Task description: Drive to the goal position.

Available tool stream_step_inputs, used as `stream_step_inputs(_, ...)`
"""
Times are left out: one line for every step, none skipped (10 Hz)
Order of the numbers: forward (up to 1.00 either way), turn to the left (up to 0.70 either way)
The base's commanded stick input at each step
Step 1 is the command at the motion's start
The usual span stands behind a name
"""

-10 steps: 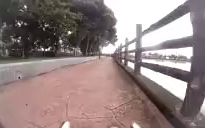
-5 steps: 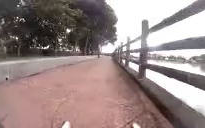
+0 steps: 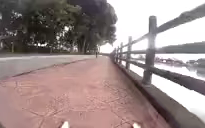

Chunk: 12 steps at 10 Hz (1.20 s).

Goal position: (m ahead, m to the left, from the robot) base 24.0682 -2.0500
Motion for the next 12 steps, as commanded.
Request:
stream_step_inputs(0.7,0.0)
stream_step_inputs(0.7,0.0)
stream_step_inputs(0.7,0.0)
stream_step_inputs(0.7,0.0)
stream_step_inputs(0.7,0.0)
stream_step_inputs(0.7,0.0)
stream_step_inputs(0.7,0.0)
stream_step_inputs(0.7,0.0)
stream_step_inputs(0.7,0.0)
stream_step_inputs(0.7,0.0)
stream_step_inputs(0.7,0.0)
stream_step_inputs(0.7,0.0)
